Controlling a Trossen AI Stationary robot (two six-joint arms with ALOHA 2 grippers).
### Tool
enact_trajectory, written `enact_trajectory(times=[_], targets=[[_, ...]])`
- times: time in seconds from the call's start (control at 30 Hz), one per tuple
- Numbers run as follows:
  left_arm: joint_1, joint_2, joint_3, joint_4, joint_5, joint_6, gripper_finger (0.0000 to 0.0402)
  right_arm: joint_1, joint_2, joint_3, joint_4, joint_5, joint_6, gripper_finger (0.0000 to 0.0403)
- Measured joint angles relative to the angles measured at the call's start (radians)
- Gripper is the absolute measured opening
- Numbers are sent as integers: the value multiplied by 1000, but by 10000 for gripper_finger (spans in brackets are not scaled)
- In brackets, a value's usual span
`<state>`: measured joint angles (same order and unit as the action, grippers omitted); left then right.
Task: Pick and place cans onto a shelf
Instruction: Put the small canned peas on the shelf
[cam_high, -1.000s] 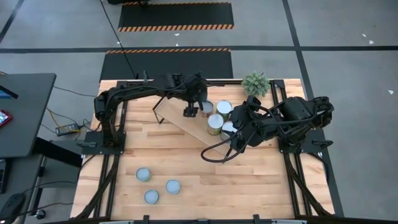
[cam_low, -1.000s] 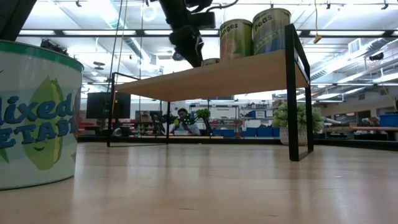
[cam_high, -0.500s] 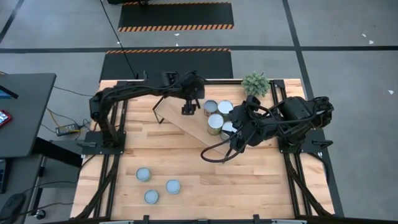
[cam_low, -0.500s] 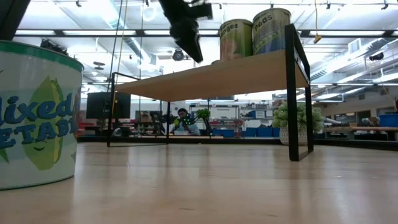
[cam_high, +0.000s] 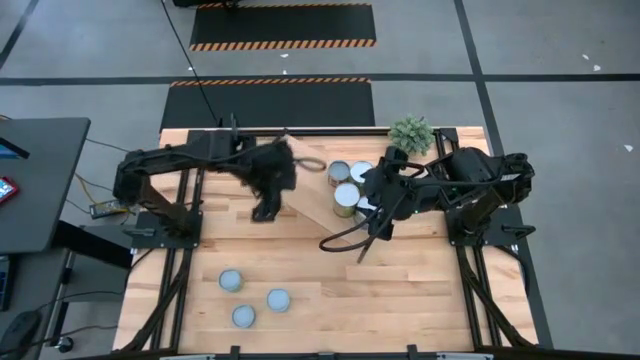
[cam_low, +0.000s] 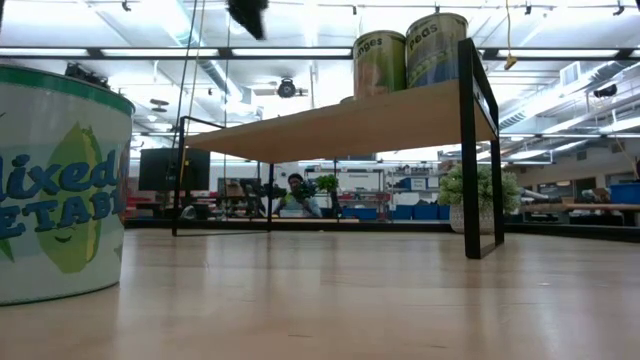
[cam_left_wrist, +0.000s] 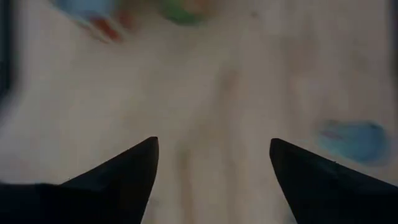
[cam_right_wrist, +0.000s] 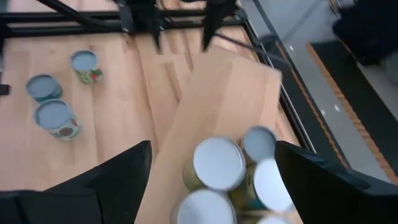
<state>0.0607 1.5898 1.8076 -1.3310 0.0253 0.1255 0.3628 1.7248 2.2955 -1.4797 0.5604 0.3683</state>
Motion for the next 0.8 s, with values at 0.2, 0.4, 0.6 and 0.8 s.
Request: enact_trajectory(times=[0.2, 0.4, 0.6, 0.8], targets=[[-167, -33, 0, -115, 159, -223, 299, -16, 0, -2, 114, -51, -135, 347], [-387, -34, -12, -124, 128, -447, 298, -33, 5, -10, 173, -107, -210, 347], [-566, -37, -123, -109, 14, -661, 297, -33, 12, -21, 208, -142, -250, 347], [-703, -49, -275, 6, -5, -818, 297, -33, 13, -67, 278, -205, -278, 347]])
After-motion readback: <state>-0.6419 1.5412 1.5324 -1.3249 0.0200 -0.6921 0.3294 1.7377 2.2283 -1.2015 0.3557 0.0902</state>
